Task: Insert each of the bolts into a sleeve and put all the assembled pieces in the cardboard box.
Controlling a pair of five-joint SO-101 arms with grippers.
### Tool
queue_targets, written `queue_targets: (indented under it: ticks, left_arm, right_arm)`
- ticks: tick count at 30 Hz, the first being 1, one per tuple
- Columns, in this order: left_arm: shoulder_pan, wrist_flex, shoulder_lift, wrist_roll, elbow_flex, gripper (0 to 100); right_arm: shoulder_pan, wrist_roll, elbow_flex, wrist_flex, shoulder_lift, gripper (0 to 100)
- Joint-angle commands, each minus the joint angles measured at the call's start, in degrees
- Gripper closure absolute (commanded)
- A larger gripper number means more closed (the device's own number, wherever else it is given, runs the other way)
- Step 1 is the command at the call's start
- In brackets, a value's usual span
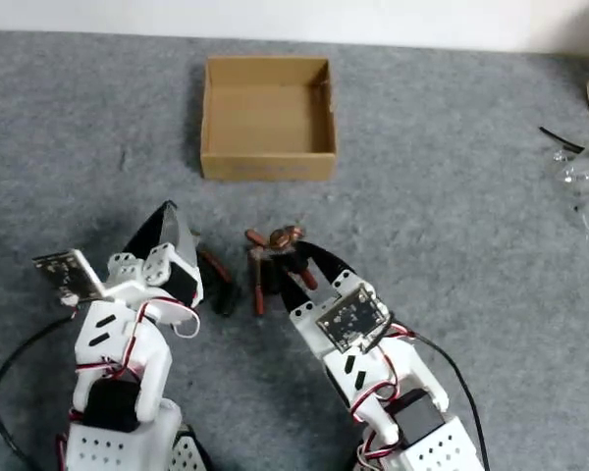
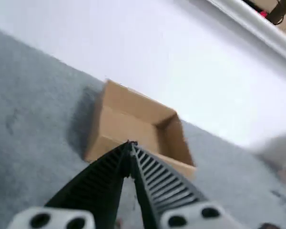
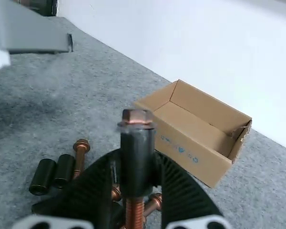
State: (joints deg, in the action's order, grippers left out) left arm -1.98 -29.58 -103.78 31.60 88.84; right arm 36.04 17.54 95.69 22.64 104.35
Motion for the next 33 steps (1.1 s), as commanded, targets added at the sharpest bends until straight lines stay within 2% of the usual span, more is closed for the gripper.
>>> queue_targets:
  ticks: [1,6,12,16,21,27,33]
  left_arm:
    - [0.7,2.5,-0.7,-9.6,0.7,99]
    - [0.7,2.5,-0.6,-19.3,2.8,99]
    - [0.4,2.9,-0.6,-36.8,6.5,99]
    - [1.0,6.9,-0.5,-36.9,8.4,99]
    - [2.3,6.9,-0.5,-36.9,8.4,99]
    - [2.3,7.4,2.4,-37.0,8.5,99]
    - [2.2,15.1,9.6,-37.0,8.7,99]
  right_arm:
    - [-1.5,0.3,5.7,-0.3,1.0,99.5]
    - [-2.6,0.3,5.8,-0.4,1.0,99.5]
    - [-2.5,0.2,5.9,-1.3,0.6,99.5]
    - [-2.5,0.2,5.9,-1.3,0.5,99.5]
    - [-2.7,0.2,5.9,-1.3,0.6,99.5]
    - [-6.7,-0.9,5.7,-1.1,0.5,99.5]
    - [-7.9,-0.9,5.1,5.1,0.5,99.5]
